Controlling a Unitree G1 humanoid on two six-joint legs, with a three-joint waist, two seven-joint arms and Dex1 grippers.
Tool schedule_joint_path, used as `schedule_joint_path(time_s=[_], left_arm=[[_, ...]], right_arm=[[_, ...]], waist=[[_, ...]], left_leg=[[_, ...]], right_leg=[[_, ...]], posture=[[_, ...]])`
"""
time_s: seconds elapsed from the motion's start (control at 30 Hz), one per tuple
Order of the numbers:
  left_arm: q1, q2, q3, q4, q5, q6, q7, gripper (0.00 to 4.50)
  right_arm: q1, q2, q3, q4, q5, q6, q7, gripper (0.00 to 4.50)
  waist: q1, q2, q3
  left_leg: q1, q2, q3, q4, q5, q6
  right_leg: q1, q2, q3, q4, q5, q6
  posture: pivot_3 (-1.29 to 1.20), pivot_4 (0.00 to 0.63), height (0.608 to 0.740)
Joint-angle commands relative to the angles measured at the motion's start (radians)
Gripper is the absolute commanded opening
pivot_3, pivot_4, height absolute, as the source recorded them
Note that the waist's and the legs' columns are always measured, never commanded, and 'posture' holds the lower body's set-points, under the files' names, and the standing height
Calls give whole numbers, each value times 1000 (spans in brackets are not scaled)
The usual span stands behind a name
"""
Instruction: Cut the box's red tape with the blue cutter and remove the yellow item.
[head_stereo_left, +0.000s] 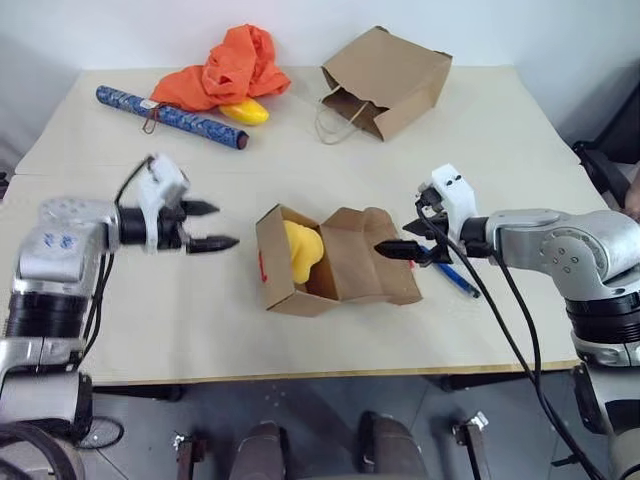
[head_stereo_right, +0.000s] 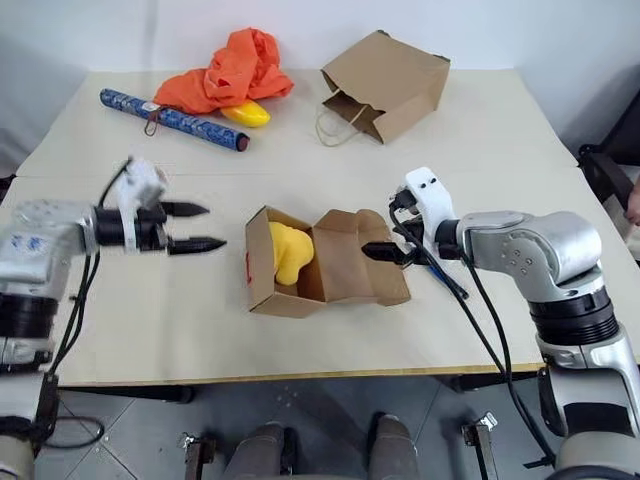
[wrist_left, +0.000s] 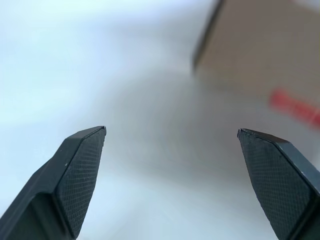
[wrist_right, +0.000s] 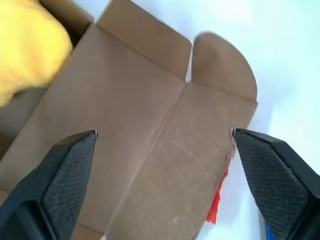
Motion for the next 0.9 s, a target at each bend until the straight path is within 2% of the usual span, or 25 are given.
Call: schedule_joint_path(time_s=[0.03,0.2,0.33,0.43,0.57,0.9], left_arm=[[-120,-70,-10,1,-51,-26,-55,4483],[-207,-184,-104,33,-27,-54,-125,4483],[-219,-231,-183,64,14,-71,-165,4483],[-230,-267,-280,166,113,-148,-172,4483],[-224,-249,-359,266,227,-262,-193,4483],[-133,-178,-348,144,248,-223,-254,4483]], right_arm=[[10,-17,-46,-72,-24,-64,66,4500],[137,-33,-174,-178,-49,-259,166,4500],[245,-60,-241,-251,-76,-370,230,4500],[317,-74,-317,-299,-61,-413,262,4500],[377,-80,-381,-350,-60,-422,241,4500],[460,-95,-472,-439,-1,-396,238,4500]], waist=[[9,0,0],[8,0,0],[5,0,0],[5,0,0],[9,0,0],[12,-1,0]], left_leg=[[0,0,0,0,0,0],[1,0,0,-1,0,0],[1,0,1,-1,0,0],[2,0,1,-1,0,0],[2,0,1,1,0,0],[2,0,1,2,0,0]], right_leg=[[0,0,0,0,0,0],[0,0,0,1,0,1],[0,0,0,0,0,1],[0,0,0,1,0,0],[1,0,0,1,0,0],[2,0,1,1,0,0]], posture=[[0,150,740],[0,150,740],[0,150,740],[0,150,740],[0,150,740],[0,150,740]])
